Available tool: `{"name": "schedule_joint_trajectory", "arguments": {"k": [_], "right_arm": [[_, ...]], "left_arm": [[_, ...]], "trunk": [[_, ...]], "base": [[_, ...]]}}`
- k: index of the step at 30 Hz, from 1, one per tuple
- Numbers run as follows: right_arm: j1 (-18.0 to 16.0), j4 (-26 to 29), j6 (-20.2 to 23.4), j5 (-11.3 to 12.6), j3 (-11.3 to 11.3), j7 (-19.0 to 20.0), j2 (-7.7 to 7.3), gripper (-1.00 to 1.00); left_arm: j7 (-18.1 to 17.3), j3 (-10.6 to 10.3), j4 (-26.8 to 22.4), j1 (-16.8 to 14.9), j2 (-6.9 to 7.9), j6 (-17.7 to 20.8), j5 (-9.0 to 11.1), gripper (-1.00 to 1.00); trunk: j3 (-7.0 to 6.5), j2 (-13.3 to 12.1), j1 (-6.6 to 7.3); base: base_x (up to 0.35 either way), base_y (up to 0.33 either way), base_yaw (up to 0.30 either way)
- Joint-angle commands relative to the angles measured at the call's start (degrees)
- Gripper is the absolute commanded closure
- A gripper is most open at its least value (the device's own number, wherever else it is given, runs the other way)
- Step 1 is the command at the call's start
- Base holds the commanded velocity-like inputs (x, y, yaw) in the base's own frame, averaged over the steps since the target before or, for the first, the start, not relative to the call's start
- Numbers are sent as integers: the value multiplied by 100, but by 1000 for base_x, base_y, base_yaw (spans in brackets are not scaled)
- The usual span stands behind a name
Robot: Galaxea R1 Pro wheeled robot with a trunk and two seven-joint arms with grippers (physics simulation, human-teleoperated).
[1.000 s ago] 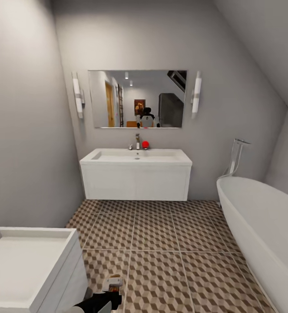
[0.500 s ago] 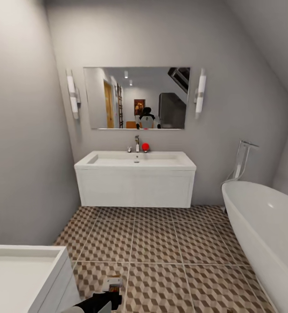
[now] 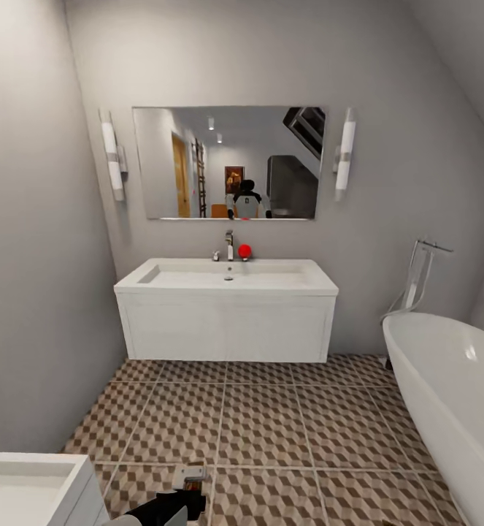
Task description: Take the four mousetraps from the cabinet in the bathroom and place them on the bathroom floor. Make sure all four end up on the same floor surface, and ensure that at least two of them are either under or directly next to the same bathroom sink.
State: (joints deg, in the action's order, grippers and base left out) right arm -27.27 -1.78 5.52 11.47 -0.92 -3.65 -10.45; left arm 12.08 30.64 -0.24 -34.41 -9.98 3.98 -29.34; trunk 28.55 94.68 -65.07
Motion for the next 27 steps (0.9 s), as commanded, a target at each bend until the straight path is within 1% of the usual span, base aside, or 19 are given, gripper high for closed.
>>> {"name": "schedule_joint_trajectory", "arguments": {"k": [1,27], "right_arm": [[-7,-7,7,57,-5,5,0,100],[-7,-7,7,57,-5,5,-9,100]], "left_arm": [[22,40,-3,-4,-2,25,-63,100],[31,56,-3,-4,-2,42,-45,100]], "trunk": [[6,3,-3],[6,3,-3]], "base": [[322,0,0],[323,0,0]]}}
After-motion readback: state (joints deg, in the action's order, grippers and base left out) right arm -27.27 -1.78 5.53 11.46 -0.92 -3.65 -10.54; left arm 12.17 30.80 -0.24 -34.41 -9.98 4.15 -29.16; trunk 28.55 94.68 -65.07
